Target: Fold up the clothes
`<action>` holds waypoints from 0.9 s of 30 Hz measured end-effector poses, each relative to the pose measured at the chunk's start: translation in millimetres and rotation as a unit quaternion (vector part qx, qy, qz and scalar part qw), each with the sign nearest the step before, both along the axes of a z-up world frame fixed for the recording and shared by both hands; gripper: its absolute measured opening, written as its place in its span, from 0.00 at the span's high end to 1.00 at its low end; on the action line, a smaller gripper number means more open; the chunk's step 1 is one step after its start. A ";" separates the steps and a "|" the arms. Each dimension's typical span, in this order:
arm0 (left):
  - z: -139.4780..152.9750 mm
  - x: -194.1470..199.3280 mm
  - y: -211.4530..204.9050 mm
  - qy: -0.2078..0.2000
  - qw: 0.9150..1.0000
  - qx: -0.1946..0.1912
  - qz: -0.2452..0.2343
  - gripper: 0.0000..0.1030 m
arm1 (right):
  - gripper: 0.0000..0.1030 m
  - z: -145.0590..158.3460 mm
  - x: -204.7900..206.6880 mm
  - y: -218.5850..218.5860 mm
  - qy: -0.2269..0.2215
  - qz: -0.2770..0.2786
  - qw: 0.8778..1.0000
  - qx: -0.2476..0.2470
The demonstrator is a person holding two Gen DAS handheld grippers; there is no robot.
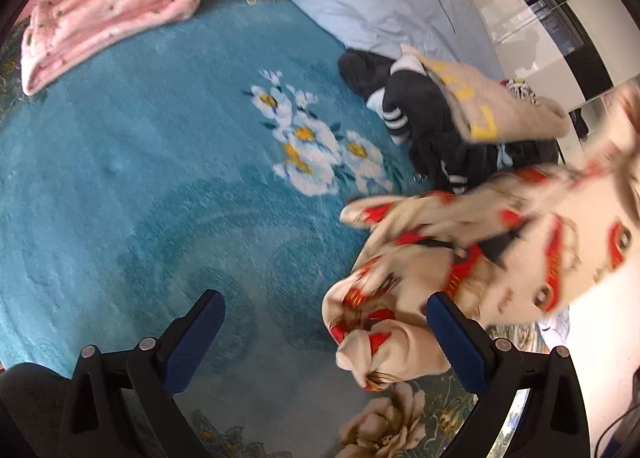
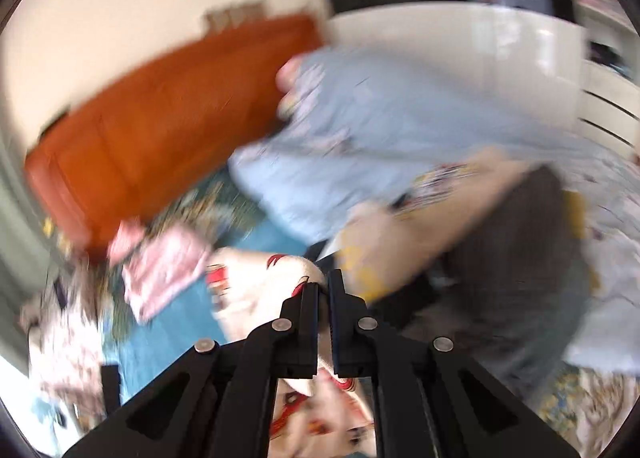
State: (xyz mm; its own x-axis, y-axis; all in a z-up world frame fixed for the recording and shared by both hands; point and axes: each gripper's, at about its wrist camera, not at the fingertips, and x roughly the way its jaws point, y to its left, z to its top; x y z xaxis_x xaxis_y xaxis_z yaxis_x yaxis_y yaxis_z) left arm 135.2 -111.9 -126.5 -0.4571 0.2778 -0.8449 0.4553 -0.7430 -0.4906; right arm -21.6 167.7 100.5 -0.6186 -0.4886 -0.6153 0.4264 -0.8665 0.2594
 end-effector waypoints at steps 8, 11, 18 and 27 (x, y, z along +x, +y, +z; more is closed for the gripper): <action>-30.5 -19.8 48.2 -0.033 0.998 0.031 -0.052 0.01 | 0.96 -76.5 30.3 165.2 -0.117 -0.213 0.968 0.060; -36.7 -24.8 59.7 -0.040 0.996 0.042 -0.067 0.01 | 0.96 -99.7 32.8 175.4 -0.148 -0.228 0.961 0.047; -46.1 -33.1 70.2 -0.040 0.993 0.078 -0.074 0.01 | 0.96 -105.0 16.6 156.0 -0.155 -0.212 0.964 0.038; -99.1 -39.8 50.2 -0.084 0.961 0.259 0.047 0.18 | 0.96 -126.7 23.6 184.4 -0.189 -0.238 0.951 0.060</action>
State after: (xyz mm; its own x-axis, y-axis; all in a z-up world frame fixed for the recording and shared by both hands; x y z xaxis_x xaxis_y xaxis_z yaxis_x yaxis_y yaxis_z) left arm 95.4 -61.8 -225.6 -0.3705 0.6445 -0.6689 0.6137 -0.3707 -0.6971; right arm 2.0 352.1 -26.2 -0.4753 -0.1212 -0.8714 -0.1266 -0.9707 0.2041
